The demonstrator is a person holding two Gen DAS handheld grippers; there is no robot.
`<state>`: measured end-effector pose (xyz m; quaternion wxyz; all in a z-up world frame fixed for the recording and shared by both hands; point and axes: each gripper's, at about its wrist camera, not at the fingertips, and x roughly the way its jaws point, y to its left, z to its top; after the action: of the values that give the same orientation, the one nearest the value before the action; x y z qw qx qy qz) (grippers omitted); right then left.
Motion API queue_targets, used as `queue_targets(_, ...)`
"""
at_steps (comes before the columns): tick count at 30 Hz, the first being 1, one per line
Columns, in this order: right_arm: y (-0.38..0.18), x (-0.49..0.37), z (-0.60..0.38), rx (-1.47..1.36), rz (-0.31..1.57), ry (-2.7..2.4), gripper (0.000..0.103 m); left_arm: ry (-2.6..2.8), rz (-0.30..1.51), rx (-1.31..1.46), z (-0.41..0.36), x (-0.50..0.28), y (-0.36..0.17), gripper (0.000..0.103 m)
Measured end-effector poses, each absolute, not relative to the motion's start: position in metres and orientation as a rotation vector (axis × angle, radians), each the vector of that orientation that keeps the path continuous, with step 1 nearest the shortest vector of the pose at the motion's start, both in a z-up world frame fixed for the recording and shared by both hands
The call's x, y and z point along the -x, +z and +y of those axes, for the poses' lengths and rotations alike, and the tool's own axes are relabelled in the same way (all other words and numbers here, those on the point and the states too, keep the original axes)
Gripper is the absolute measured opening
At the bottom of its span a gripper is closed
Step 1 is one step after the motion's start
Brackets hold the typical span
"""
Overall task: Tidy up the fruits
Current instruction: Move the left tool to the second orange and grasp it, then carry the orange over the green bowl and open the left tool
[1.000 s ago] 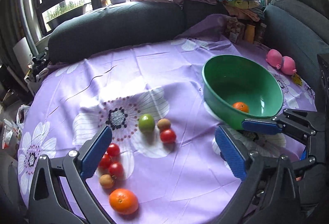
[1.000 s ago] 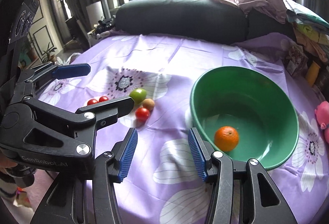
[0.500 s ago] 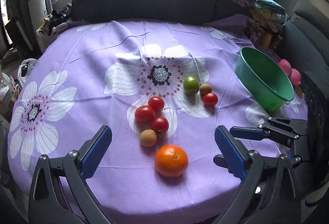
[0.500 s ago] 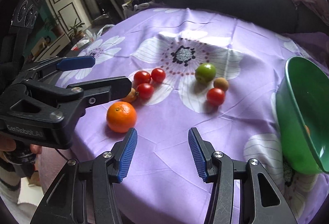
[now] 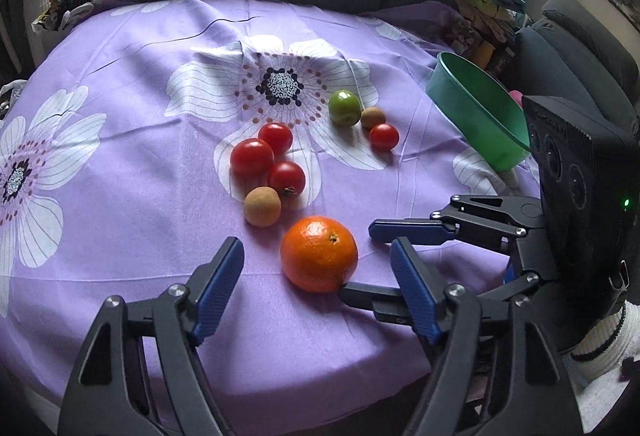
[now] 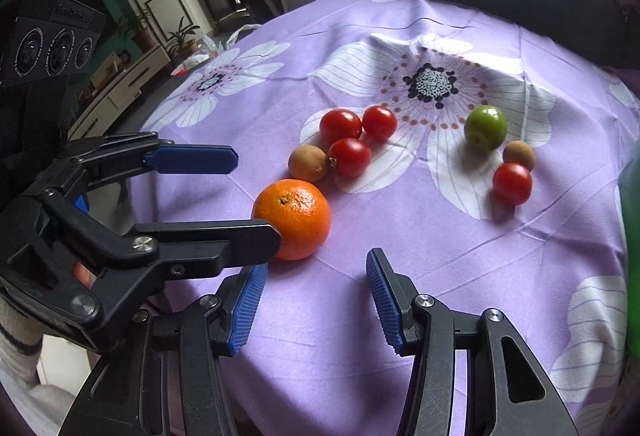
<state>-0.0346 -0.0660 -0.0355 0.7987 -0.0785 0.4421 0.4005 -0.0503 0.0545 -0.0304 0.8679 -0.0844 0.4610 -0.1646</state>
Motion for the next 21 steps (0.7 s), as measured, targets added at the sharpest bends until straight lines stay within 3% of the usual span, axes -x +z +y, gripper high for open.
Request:
queue_targets(3,-0.037,0.033,-0.062,0.154,0.939,0.878,0.052,-0.351,0.983,0.192,0.055,0.046,-0.034,0.063)
queue_targets(5,-0.037,0.033,-0.059,0.153,0.932,0.890,0.052,-0.352,1.004,0.205,0.057,0.043,-0.038,0.047)
queue_targets(10,-0.038,0.031,-0.052,0.154,0.930,0.921,0.052,-0.352,1.026,0.228,0.062,0.042,-0.044,0.044)
queue_targets(12,-0.038,0.033,-0.050,0.151,0.922,0.939,0.044,-0.348,1.023,0.226,0.063,0.043,-0.044,0.045)
queue_targets(21,-0.031,0.036,-0.062,0.138,0.881,0.914,0.042,-0.365,1.007,0.188,0.050,0.039,-0.034,0.045)
